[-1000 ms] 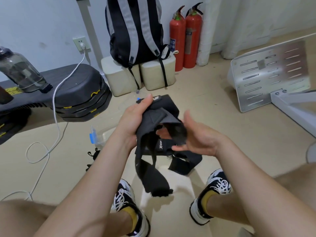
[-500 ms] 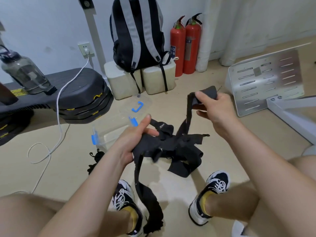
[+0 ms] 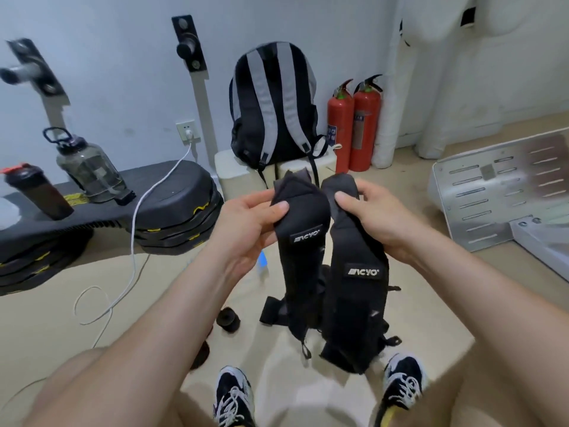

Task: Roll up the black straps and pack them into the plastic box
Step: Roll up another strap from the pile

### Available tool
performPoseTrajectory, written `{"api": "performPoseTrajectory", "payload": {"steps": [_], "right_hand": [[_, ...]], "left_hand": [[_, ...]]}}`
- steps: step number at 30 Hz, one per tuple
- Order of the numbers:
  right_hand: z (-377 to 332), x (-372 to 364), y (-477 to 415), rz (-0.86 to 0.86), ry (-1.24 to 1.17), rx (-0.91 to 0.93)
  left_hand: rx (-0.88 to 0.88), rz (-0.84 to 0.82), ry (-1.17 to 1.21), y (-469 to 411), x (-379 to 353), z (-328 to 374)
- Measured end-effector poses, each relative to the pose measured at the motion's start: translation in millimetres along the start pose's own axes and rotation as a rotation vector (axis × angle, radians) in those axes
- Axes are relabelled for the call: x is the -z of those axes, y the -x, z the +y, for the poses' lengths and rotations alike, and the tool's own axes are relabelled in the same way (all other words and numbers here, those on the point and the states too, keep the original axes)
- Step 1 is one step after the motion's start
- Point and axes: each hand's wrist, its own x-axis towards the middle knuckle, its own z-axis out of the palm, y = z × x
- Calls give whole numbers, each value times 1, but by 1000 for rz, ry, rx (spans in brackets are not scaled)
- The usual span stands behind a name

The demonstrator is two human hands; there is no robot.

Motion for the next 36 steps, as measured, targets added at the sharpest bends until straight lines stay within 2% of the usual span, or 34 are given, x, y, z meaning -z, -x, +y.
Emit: {"api": "performPoseTrajectory", "payload": {"steps": [3,6,11,13,18,22,25,27,29,34,36], "right_hand": [[-6,1,-13,-117,-209,-18],[-6,-3,-23,-164,-379,-43],[-5,-12,-37,-243,-444,-29],[-3,-20,-40,-273,-423,-48],[7,-34,-50,-149,-268,27],[8,-35,-46,-240,-128,49],[11,-35,-44,-221,-77,53],[10,-35,-43,-189,-71,64],[9,-36,-43,-159,-62,94],[2,-39,-38,-110,-62,188],[1,-39,-37,-88,-21,199]], "left_hand": [[-21,36,35,-13,-2,17],[-57,81,39,-23,2,18],[-101,131,122,-38,9,0],[-125,133,80,-43,4,-3],[-214,92,-83,-47,-3,-4],[-283,147,-53,-54,8,1],[-312,185,-16,-56,11,2],[-261,136,159,-56,15,0],[-124,76,282,-55,15,-2],[144,-168,170,-41,5,-10],[155,-181,13,-37,3,-13]]}}
